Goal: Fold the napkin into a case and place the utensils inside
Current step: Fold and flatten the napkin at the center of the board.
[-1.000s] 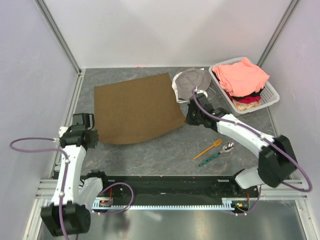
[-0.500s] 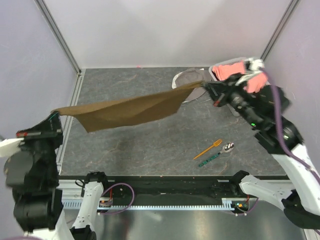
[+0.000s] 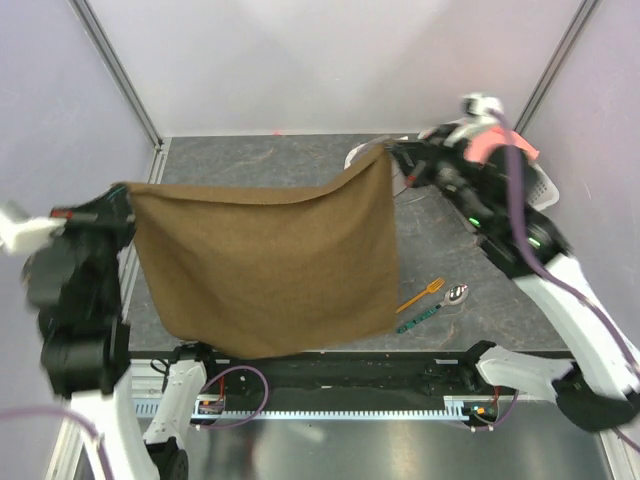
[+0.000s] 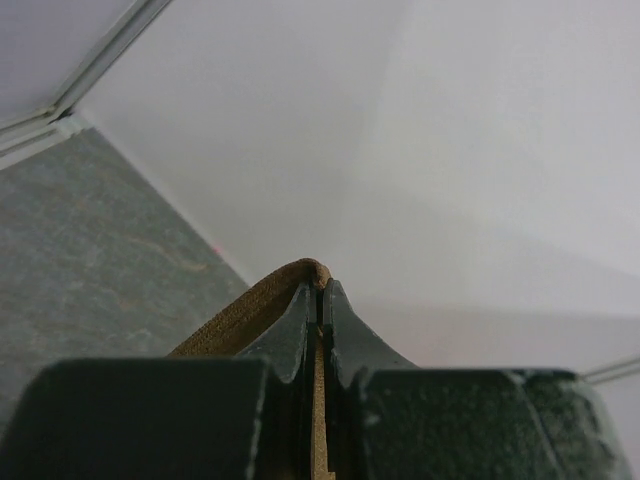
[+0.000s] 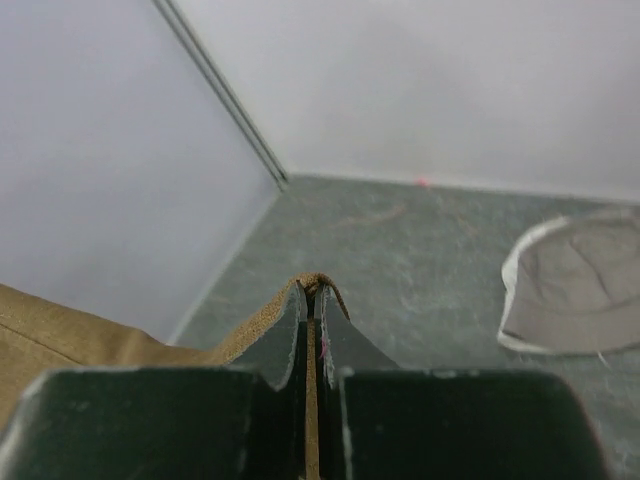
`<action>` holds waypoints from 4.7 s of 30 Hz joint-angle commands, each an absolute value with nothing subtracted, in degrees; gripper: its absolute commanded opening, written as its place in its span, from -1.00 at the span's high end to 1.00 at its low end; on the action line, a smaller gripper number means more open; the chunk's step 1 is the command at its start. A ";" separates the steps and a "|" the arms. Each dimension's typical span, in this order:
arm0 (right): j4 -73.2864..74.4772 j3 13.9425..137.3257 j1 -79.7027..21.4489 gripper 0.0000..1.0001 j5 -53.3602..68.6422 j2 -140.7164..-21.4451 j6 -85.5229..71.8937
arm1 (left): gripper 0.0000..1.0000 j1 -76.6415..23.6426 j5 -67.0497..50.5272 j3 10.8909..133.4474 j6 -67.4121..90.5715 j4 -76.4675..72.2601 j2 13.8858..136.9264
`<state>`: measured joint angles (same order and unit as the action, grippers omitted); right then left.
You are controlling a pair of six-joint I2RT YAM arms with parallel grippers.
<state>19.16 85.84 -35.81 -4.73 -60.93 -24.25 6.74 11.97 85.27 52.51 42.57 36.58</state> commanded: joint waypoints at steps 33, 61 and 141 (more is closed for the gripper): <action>8.70 91.26 -27.69 1.00 5.54 -111.21 -31.11 | 0.96 20.30 -10.64 73.39 37.36 24.94 91.07; 13.88 123.84 -23.20 1.00 9.41 -130.96 -26.72 | 0.96 20.83 -14.41 90.00 37.88 24.52 103.36; 8.79 43.86 -31.73 1.00 12.83 -89.30 -30.23 | 0.96 22.24 13.54 44.56 55.02 49.75 79.19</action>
<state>10.87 44.91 -31.66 13.52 -88.12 -30.22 21.78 11.92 45.36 52.16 51.31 78.46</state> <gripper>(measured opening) 0.019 0.036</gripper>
